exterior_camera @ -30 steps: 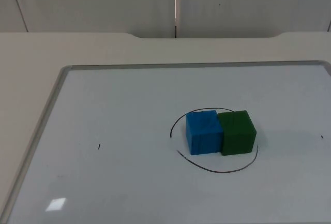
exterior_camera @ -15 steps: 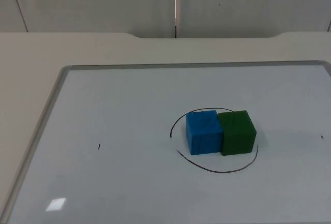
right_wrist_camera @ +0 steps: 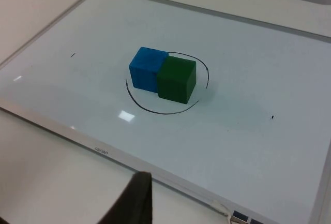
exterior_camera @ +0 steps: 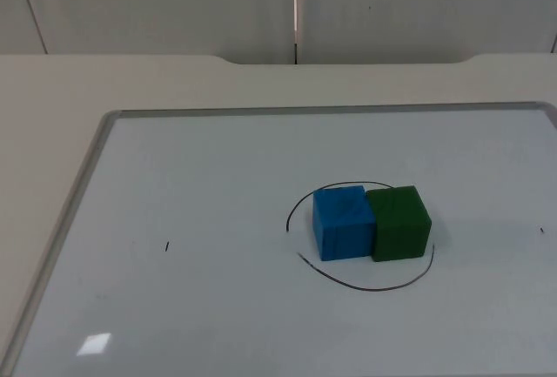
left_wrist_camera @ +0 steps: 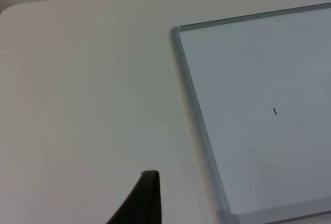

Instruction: Push the two cubes into the marked area.

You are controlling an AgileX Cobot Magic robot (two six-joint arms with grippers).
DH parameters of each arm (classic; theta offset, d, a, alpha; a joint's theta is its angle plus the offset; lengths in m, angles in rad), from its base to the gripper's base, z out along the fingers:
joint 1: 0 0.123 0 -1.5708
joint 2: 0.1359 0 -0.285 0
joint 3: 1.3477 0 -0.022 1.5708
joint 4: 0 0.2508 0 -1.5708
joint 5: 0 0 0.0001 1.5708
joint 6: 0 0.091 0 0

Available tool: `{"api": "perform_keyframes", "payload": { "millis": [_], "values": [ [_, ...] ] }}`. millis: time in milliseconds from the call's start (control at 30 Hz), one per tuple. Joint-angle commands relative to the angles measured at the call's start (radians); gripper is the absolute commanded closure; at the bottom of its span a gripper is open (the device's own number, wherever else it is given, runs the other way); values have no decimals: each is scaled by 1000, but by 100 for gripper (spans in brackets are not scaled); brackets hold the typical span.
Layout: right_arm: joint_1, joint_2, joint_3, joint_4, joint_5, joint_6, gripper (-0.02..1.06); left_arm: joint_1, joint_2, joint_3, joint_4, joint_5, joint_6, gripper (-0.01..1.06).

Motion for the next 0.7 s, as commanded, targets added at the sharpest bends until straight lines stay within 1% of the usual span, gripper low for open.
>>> {"api": "perform_keyframes", "payload": {
  "millis": [0, 133, 200, 233, 400, 433, 533, 667],
  "values": [
    [4, -4, 1, 2, 0, -8, -1, 5, -4, 5, 7, -10, -3, 0],
    [4, -4, 1, 2, 0, -8, -1, 9, -4, 5, 7, -10, -3, 0],
    [4, -4, 1, 2, 0, -8, -1, 45, -4, 5, 10, -10, -3, 0],
    [4, -4, 1, 2, 0, -8, -1, 45, -4, 5, 10, -10, -3, 0],
    [0, -4, 1, 2, 0, -8, -1, 149, -4, 5, 10, -10, -3, 0],
    [0, -4, 1, 2, 0, -8, -1, 149, -4, 5, 10, -10, -3, 0],
    [0, -4, 1, 2, 0, -8, -1, 192, -4, 5, 10, -10, -3, 0],
    [0, -4, 1, 2, 0, -8, -1, 198, -4, 5, 10, -10, -3, 0]
  ]
}}
